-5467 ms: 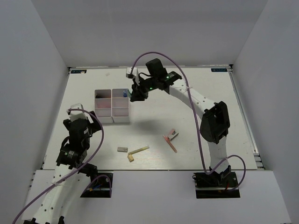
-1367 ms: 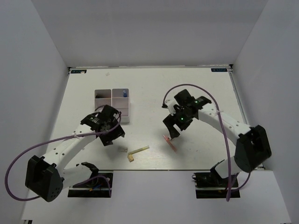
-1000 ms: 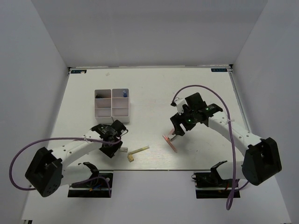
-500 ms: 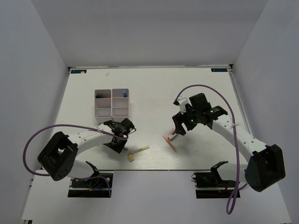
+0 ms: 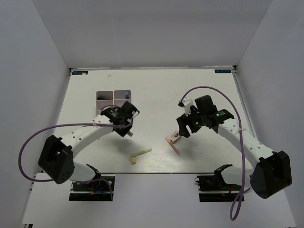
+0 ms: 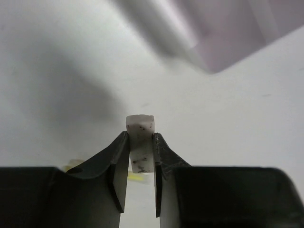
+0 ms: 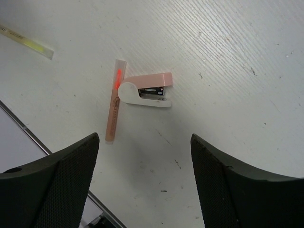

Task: Sort the stationery into containers
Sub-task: Pick up the stationery from the center of the board, then place the stationery in the storage box.

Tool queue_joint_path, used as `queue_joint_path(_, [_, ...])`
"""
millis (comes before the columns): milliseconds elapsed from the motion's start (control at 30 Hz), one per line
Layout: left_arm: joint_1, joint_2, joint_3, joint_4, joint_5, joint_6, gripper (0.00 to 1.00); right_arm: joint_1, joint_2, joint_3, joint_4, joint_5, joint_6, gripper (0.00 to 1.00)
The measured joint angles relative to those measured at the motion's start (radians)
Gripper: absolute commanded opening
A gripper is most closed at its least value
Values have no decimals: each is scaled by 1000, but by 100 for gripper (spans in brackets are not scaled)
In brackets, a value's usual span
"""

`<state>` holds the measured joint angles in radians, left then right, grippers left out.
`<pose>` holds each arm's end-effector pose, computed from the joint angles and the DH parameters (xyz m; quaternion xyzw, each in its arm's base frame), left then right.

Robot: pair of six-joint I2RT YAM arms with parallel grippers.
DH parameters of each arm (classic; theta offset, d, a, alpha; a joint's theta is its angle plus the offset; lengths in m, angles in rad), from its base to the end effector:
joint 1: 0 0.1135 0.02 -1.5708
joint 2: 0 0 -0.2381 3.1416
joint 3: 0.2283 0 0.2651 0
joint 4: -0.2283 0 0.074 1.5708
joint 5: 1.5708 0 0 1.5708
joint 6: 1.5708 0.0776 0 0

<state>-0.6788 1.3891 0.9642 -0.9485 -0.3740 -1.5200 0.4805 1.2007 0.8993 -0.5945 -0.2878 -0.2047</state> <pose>0.2246 -0.1447 0.1525 -0.4160 0.8851 -0.0022 0.2088 0.2479 0.1540 0.2002 -0.3584 0.8636 0.1791 0.3059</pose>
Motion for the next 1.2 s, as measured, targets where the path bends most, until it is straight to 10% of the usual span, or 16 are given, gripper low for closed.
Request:
queue_joint_path(267, [178,58,299,-28,-34,178,0,-3,0,0,2,0,6,70])
queue_joint_path(467, [278,263,513,-29,-6,251,0,-7,-4,-6,11,-6,10,36])
queue_joint_path(1200, [302,408,561,-72,-38,131,23,-11,-32,-14,22,-8,14,33])
